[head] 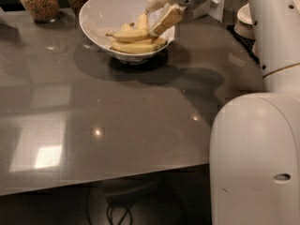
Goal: Pick banana from white bowl
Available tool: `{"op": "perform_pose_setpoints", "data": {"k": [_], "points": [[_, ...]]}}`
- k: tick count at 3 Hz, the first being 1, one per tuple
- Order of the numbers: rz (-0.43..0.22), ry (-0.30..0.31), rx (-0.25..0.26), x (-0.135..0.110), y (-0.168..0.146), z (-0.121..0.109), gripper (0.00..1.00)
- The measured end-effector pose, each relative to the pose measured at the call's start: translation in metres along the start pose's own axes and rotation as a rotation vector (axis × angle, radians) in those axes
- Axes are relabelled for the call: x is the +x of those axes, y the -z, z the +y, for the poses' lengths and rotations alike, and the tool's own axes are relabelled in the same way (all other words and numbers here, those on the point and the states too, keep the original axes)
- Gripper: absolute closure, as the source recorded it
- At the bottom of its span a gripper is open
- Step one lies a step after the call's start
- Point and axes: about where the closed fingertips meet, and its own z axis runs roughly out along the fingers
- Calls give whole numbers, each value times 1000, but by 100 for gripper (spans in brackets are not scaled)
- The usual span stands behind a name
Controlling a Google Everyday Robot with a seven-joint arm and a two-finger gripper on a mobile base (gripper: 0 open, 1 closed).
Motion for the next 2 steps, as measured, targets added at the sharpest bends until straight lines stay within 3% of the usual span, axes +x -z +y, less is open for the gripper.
{"op": "perform_pose_setpoints", "data": {"k": [2], "points": [[-17, -28, -43, 6, -25, -8, 40]]}}
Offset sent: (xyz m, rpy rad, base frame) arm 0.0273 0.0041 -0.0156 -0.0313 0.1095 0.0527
